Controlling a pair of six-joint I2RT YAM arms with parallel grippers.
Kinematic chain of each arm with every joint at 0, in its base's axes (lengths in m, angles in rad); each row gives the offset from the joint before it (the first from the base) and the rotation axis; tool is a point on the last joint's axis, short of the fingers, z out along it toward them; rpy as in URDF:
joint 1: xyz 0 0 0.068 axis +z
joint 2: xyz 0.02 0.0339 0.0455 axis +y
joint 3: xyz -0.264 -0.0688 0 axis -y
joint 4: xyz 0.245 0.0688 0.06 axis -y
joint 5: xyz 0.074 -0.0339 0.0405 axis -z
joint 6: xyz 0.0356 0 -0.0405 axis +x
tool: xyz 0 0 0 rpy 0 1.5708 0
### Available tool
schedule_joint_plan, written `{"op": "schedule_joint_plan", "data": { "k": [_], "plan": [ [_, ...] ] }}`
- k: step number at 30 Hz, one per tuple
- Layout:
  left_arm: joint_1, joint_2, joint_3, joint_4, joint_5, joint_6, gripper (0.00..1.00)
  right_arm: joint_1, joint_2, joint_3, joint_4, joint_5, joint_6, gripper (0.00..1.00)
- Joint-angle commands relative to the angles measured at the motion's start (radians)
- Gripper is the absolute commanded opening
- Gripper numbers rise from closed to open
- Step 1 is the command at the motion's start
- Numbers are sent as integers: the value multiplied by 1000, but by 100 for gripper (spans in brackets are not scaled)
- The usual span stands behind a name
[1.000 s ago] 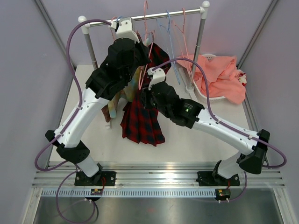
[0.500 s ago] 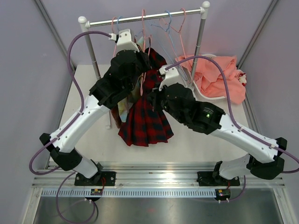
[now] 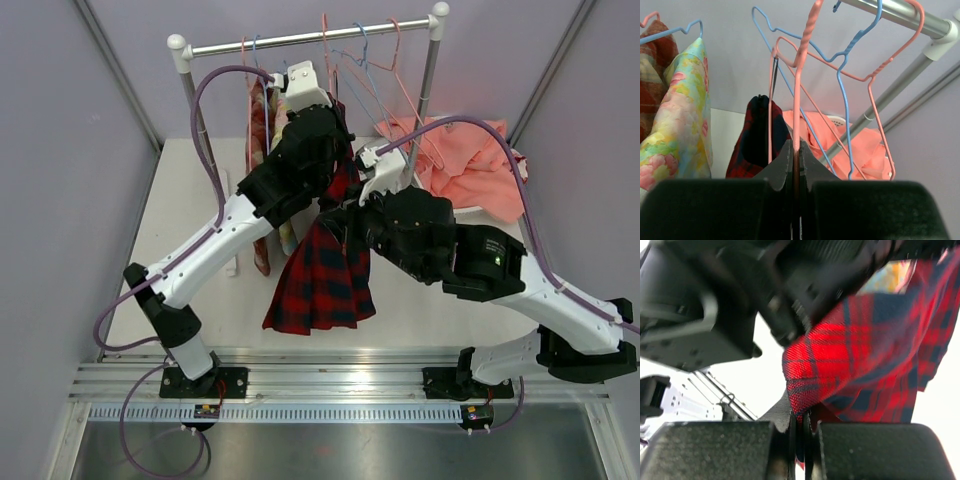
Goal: Remove the skirt from the hanger
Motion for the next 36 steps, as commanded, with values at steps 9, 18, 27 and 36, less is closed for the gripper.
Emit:
{"op": "schedule_joint_plan", "data": {
  "k": [9, 18, 27, 36],
  "plan": [
    [5, 39, 222, 96, -103, 170, 0, 72, -122, -68, 0, 29, 69, 0],
    [-4, -177, 194, -236, 105, 160, 0, 72, -89, -145, 62, 148, -14, 0],
    [-7, -303, 207, -607, 366, 10, 0, 20, 6, -91, 146, 250, -141, 0],
    [-28, -366, 167, -1084, 477, -206, 0, -228, 121, 2, 181, 122, -204, 0]
  ]
}}
